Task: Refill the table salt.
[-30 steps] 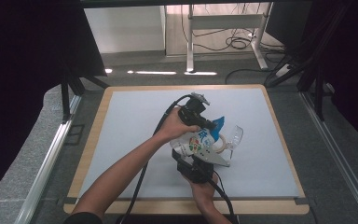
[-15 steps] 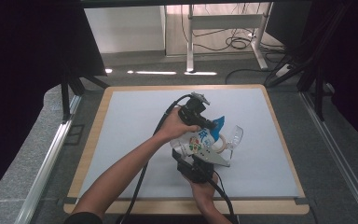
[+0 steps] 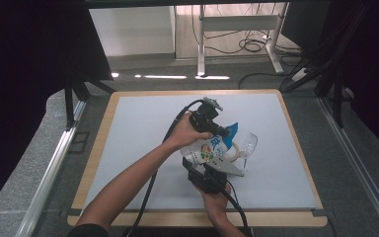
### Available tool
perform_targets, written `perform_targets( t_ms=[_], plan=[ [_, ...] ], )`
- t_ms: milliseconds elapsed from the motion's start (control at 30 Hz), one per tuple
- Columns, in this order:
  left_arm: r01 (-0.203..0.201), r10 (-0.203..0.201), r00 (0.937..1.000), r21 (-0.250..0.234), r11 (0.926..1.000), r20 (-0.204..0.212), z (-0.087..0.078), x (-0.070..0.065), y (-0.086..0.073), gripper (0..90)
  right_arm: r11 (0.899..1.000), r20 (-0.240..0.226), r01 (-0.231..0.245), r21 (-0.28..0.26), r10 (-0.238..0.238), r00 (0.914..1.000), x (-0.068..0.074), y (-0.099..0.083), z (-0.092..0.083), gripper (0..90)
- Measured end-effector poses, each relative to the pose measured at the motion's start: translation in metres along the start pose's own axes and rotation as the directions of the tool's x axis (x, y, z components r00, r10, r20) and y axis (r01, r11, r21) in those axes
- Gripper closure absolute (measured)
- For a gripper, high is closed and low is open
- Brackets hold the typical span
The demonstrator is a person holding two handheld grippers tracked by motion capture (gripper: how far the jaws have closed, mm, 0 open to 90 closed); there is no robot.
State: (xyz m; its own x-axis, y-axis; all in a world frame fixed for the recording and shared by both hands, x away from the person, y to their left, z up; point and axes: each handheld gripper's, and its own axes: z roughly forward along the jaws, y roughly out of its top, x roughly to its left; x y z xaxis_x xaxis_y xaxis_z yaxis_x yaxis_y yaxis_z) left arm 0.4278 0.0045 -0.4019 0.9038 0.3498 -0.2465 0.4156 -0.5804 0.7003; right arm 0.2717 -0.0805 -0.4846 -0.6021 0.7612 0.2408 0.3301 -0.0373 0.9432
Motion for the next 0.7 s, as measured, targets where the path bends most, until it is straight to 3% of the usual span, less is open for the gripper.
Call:
perform_targets(
  t_ms=[700],
  plan=[
    [-0.008,0.008,1.0,0.006,1.0,-0.001,0.0006,-0.0014,0.0029,90.0,1.0,0.01,-0.006,-0.015,0.006,0.9999,0.0007,0.0002,-0.0007,57.4]
  ],
)
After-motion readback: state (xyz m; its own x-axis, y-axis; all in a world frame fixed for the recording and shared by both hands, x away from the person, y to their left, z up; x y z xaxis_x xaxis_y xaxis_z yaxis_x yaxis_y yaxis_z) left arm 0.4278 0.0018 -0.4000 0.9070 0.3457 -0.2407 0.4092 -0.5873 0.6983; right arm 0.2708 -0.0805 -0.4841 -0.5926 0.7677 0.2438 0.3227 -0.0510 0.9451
